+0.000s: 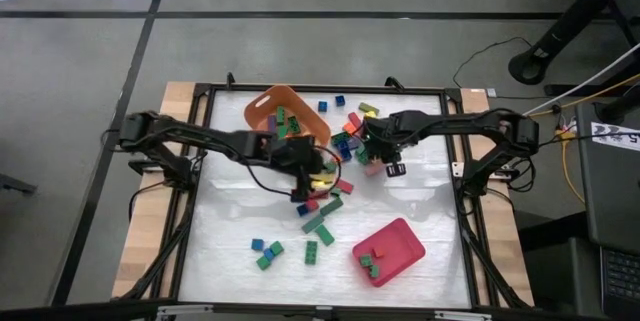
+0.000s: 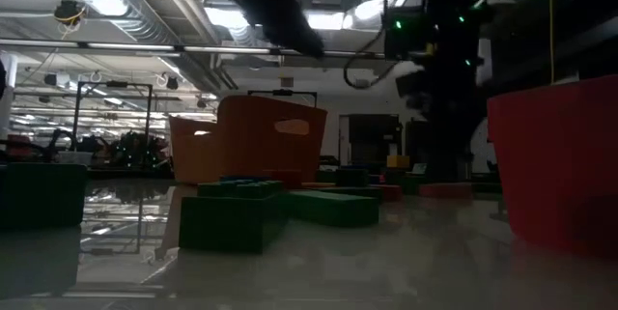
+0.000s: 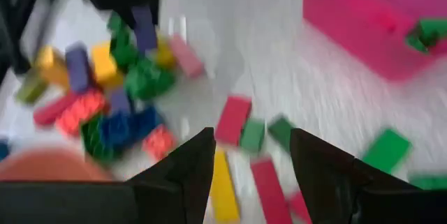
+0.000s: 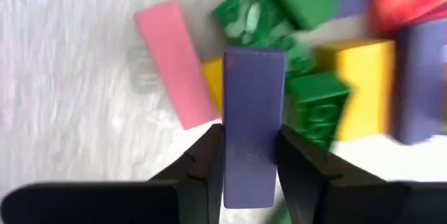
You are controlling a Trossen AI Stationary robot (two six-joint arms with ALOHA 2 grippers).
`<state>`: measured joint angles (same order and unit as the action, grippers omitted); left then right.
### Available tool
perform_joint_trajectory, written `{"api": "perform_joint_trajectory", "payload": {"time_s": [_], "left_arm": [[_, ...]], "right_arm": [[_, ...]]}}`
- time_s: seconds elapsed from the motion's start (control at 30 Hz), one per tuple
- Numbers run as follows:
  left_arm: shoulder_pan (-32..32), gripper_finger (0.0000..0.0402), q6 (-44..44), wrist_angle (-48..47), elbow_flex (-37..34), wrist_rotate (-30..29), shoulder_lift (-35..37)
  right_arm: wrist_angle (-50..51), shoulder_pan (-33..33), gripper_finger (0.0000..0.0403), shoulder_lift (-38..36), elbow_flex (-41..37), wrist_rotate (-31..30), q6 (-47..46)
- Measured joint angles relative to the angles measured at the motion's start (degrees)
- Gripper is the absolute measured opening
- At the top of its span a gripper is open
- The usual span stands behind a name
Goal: Sort blocks by size
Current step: Put the large dark blue block into the orange bin
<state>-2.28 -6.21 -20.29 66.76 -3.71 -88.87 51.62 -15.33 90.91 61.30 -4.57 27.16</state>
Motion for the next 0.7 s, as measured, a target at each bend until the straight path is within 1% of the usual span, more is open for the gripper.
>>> {"api": "perform_joint_trajectory", "payload": {"time_s": [0.13, 0.23, 0.33, 0.43, 0.53, 0.7], "left_arm": [[0.6, 0.0172, 2.1, -8.3, 0.0, 0.0, 4.3], [0.9, 0.0172, 3.5, -12.8, 0.0, -0.1, 7.3], [0.9, 0.0172, 4.8, -15.1, 0.0, -0.3, 10.0], [0.9, 0.0172, 5.7, -16.5, 0.0, -0.3, 12.3], [0.8, 0.0172, 6.8, -17.2, 0.0, -0.3, 13.7], [0.8, 0.0172, 7.8, -17.9, 0.0, -0.3, 14.5]], "right_arm": [[0.4, 0.0, 0.0099, 0.0, 5.8, -0.4, 0.4], [-2.4, 0.0, 0.0096, 0.0, 9.5, 0.2, 1.5], [-8.7, 0.0, 0.0102, 0.0, 11.8, 0.9, 2.8], [-17.1, 0.0, 0.0104, -0.1, 12.0, 2.0, 4.5], [-25.0, 0.0, 0.0105, 0.4, 12.0, 5.4, 4.8], [-36.1, -0.1, 0.0106, 3.2, 12.0, 10.1, 4.8]]}}
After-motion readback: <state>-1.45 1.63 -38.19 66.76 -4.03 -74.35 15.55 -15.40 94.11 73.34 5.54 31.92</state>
